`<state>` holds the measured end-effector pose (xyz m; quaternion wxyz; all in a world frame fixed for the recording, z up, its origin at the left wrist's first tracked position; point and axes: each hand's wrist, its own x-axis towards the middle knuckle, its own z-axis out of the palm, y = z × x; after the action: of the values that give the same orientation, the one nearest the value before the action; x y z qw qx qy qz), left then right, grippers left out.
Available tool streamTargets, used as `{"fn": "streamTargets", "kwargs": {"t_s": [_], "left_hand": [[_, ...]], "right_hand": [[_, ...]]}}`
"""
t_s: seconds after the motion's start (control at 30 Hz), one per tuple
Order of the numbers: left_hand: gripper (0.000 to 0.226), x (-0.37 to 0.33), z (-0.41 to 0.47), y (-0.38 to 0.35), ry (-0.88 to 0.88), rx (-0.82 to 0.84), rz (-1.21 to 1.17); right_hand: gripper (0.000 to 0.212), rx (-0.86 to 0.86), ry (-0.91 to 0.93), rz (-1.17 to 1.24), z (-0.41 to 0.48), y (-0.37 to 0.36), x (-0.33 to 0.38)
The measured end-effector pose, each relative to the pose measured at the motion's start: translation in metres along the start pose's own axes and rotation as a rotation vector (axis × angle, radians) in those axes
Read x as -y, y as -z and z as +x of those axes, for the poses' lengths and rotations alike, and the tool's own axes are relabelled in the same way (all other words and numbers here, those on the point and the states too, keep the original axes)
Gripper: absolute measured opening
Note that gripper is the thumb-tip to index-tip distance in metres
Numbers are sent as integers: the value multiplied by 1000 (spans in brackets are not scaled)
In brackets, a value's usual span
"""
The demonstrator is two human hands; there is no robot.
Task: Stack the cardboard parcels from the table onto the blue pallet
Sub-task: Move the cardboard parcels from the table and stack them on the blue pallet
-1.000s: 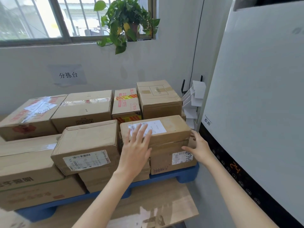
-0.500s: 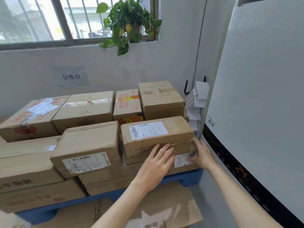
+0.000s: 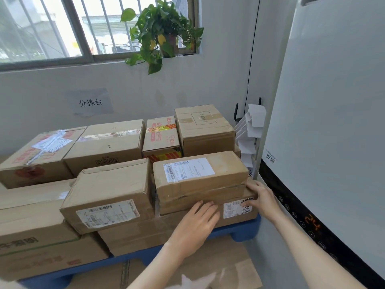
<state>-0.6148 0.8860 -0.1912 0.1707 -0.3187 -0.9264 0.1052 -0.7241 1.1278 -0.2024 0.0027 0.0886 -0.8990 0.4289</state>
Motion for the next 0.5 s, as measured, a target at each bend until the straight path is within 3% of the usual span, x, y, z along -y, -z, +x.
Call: {"fn": "streamTargets", "kwargs": {"t_s": [0.33,0.5], "left_hand": [[55,1,-7,5,6,28,61],[56,5,-10,25,82,-137,78]], "right_hand": [[82,-10,31,16,-10,2,-5],[93,6,55,-29,-14,0,-4]]}}
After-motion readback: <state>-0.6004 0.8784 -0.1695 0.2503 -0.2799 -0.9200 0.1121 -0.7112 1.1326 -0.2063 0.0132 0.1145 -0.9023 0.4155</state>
